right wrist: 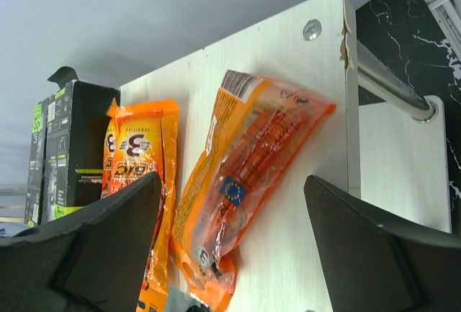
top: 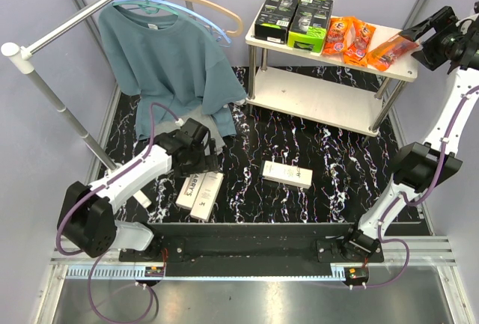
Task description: Place and organize the shaving razors onto the shelf
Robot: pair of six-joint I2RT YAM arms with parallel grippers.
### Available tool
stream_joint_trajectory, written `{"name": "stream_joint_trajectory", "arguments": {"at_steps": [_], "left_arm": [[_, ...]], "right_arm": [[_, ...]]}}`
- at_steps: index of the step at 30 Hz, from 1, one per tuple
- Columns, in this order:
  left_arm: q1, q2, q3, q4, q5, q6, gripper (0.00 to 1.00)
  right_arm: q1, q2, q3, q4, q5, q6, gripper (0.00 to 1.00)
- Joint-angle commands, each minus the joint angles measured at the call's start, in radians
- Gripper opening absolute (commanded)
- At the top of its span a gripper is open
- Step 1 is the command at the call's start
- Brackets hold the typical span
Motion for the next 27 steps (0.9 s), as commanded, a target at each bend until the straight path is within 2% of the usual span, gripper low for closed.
{"name": "stream_joint_trajectory", "arguments": {"at_steps": [1,11,16,21,27], "left_arm": [[-0.005,0.017,0.041,0.034,0.01,0.0,0.98],[-0.016,0.039,0.053,0.034,0.004,-0.001,0.98],[-0.021,0.048,0.055,0.034,0.002,-0.004,0.98],[-0.024,0.045,0.052,0.033,0.001,-0.004,0.98],[-0.024,0.036,0.05,0.03,-0.005,-0.009,0.98]], "right_arm": [[-0.004,0.057,0.005,0.008,-0.006,0.03,0.9],[0.007,0.126,0.032,0.045,-0.08,0.045,0.88],[0.056,0.149,0.049,0.055,-0.084,0.031,0.88],[0.09,0.146,0.046,0.069,-0.049,0.03,0.91],[0.085,0.086,0.008,0.058,0.092,0.031,0.93]]}}
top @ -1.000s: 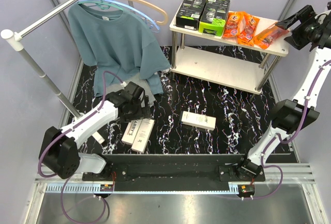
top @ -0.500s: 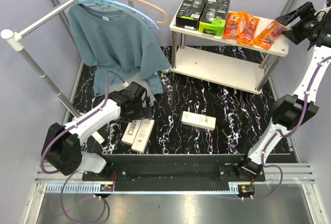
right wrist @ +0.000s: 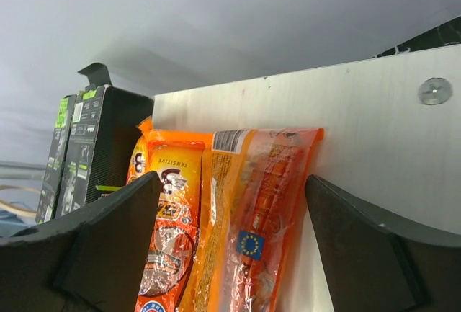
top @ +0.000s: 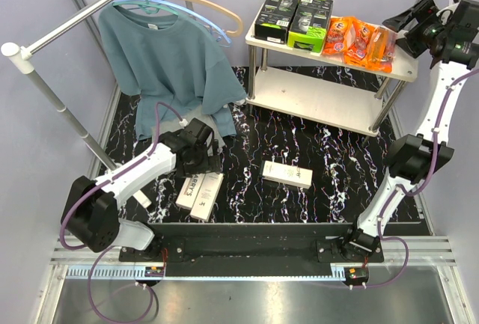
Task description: Place and organize the shaving razors onto the shelf
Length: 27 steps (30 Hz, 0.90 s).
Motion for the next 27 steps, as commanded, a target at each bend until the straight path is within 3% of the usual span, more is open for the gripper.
{"name": "stream_joint_trajectory", "arguments": {"at_steps": [1,7,14,16,19,22,27], "left_arm": [[-0.006,-0.013,0.036,0.027,-0.003,-0.01,0.98],[-0.006,-0.025,0.031,0.026,-0.004,-0.011,0.98],[-0.007,-0.039,0.02,0.024,0.0,-0.021,0.98],[-0.012,-0.048,0.02,0.024,0.0,-0.018,0.98],[-0.012,-0.074,0.014,0.024,0.002,-0.021,0.99],[-0.013,-0.093,0.006,0.024,0.002,-0.019,0.99],[-0.012,-0.119,-0.009,0.021,0.0,-0.021,0.99]], "right_arm": [[-0.007,-0.042,-0.05,-0.109,0.171,-0.019,0.94],[-0.01,-0.156,-0.095,-0.072,0.287,-0.016,0.97],[-0.01,-0.323,-0.211,-0.029,0.261,-0.005,0.97],[-0.01,-0.412,-0.308,-0.014,0.255,-0.01,0.98],[-0.01,-0.663,-0.638,0.112,0.232,-0.007,0.99],[-0.005,-0.81,-0.807,0.166,0.212,-0.004,1.0],[-0.005,-0.975,-0.957,0.132,0.181,-0.01,1.0]]}}
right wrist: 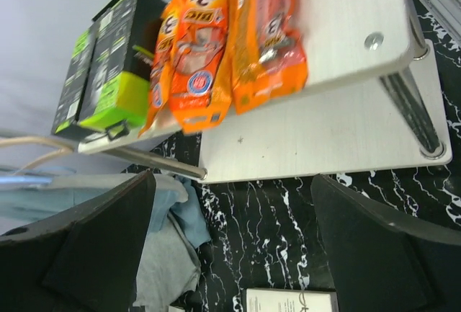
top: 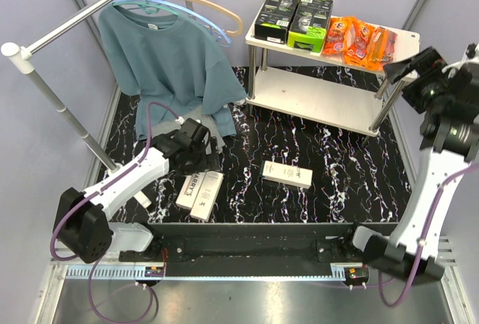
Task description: Place and organize the shaving razors onto the shelf
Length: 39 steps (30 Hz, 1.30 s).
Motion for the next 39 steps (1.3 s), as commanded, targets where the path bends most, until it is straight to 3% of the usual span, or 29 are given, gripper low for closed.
{"name": "stream_joint_trajectory", "arguments": {"at_steps": [1,8,15,19,20,26,33,39], "left_arm": [[-0.005,-0.038,-0.006,0.022,0.003,-0.005,0.99],[-0.007,-0.05,-0.005,0.022,0.009,-0.014,0.99],[-0.024,-0.029,0.006,0.041,0.033,-0.032,0.99],[-0.059,0.01,0.026,0.061,0.03,-0.049,0.99],[-0.066,0.02,0.032,0.061,0.03,-0.049,0.99],[-0.128,0.094,0.078,0.065,0.015,-0.071,0.99],[-0.195,0.174,0.121,0.11,0.05,-0.121,0.99],[-0.234,0.221,0.146,0.145,0.073,-0.14,0.99]], "right_arm": [[0.003,-0.141,-0.125,0.042,-0.054,-0.014,1.0],[0.003,-0.278,-0.269,-0.052,-0.103,-0.048,1.0],[0.015,-0.361,-0.533,-0.041,-0.175,-0.053,1.0],[0.115,-0.355,-0.683,0.014,-0.141,-0.019,1.0],[0.192,-0.349,-0.733,0.026,-0.118,-0.002,1.0],[0.397,-0.224,-0.872,0.14,0.003,0.047,1.0],[0.444,-0.022,-0.944,0.246,0.014,0.027,1.0],[0.494,0.202,-0.895,0.31,-0.005,-0.005,0.99]]}}
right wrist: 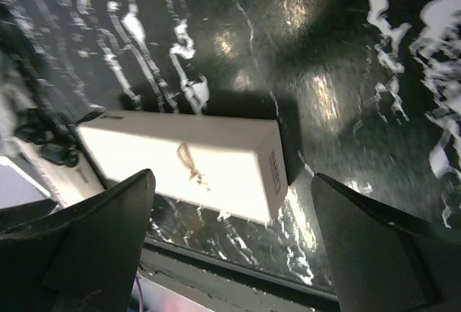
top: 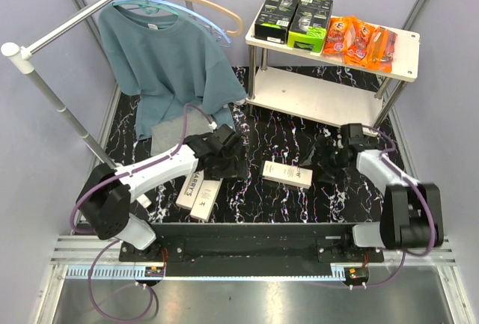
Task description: Place and organize the shaving razors onto the shelf
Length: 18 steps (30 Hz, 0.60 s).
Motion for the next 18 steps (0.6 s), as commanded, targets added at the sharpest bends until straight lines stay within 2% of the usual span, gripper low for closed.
{"name": "stream_joint_trajectory", "arguments": {"at_steps": [1,7,13,18], "left_arm": [[-0.024,0.026,0.056,0.053,0.027,-0.029,0.99],[-0.027,0.015,0.054,0.052,0.025,-0.027,0.99],[-0.027,0.009,0.05,0.051,0.022,-0.026,0.99],[-0.027,-0.003,0.046,0.043,0.015,-0.024,0.99]], "right_arm": [[0.058,0.122,0.064,0.101,0.0,-0.034,0.98],[0.109,0.212,0.095,0.085,-0.025,-0.036,0.96],[0.193,0.135,0.075,0.034,-0.068,0.004,0.94],[0.328,0.09,0.055,0.014,-0.069,0.073,0.94]]}}
